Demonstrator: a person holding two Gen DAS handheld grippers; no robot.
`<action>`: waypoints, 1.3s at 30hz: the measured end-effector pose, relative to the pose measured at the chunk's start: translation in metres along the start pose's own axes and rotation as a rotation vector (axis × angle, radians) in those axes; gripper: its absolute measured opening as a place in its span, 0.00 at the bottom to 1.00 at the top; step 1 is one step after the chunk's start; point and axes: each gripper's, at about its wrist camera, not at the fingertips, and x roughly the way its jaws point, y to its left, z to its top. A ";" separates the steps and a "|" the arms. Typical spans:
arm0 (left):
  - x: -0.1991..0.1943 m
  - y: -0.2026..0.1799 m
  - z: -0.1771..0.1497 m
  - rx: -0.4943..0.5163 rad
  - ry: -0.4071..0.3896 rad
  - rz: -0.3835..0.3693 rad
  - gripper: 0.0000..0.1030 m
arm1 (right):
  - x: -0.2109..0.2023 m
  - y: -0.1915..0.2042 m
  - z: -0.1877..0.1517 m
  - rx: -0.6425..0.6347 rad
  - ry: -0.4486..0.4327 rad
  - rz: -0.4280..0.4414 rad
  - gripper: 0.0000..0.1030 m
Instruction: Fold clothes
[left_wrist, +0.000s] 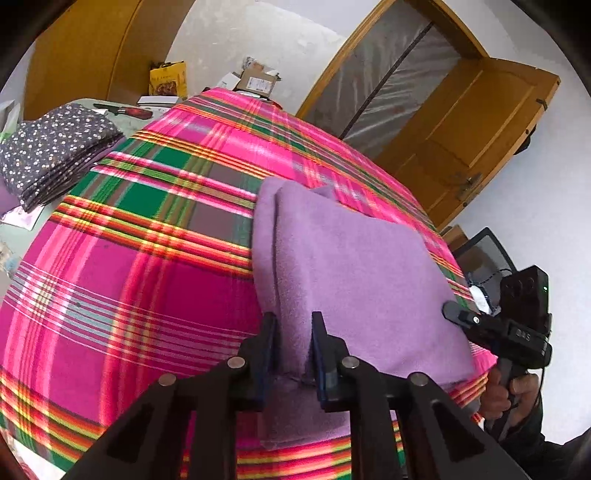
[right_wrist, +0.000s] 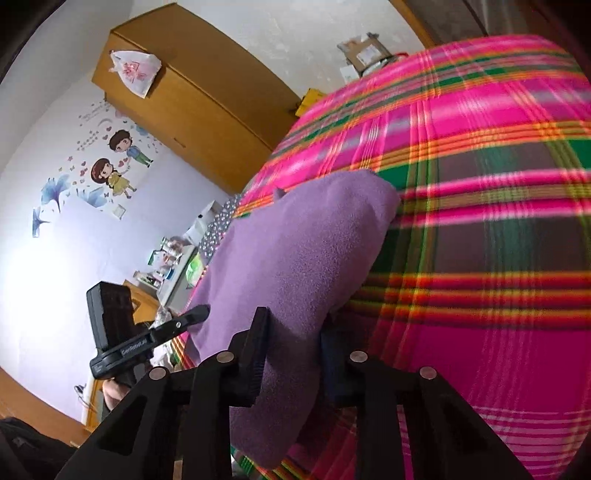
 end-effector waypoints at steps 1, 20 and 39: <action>0.000 -0.003 -0.002 0.004 0.001 -0.007 0.17 | -0.002 -0.002 0.002 0.000 -0.005 -0.006 0.24; 0.020 -0.008 -0.006 0.031 0.019 0.035 0.31 | 0.022 -0.020 0.004 0.054 0.093 0.022 0.42; 0.003 -0.050 0.004 0.185 -0.034 0.113 0.18 | -0.004 -0.001 0.007 -0.039 -0.024 0.043 0.29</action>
